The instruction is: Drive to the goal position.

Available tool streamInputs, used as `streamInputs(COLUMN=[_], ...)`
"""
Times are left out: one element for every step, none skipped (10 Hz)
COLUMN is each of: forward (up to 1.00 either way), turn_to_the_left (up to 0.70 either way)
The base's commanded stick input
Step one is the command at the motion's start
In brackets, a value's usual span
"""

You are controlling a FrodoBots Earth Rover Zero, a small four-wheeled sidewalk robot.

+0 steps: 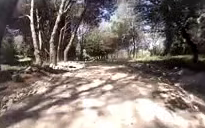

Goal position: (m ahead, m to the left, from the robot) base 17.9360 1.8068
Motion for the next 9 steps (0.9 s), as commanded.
streamInputs(forward=[0.70,0.70,0.70,0.70,0.70,0.70,0.70,0.70,0.70], turn_to_the_left=[0.00,0.00,0.00,0.00,-0.06,-0.21,-0.35,-0.26,0.00])
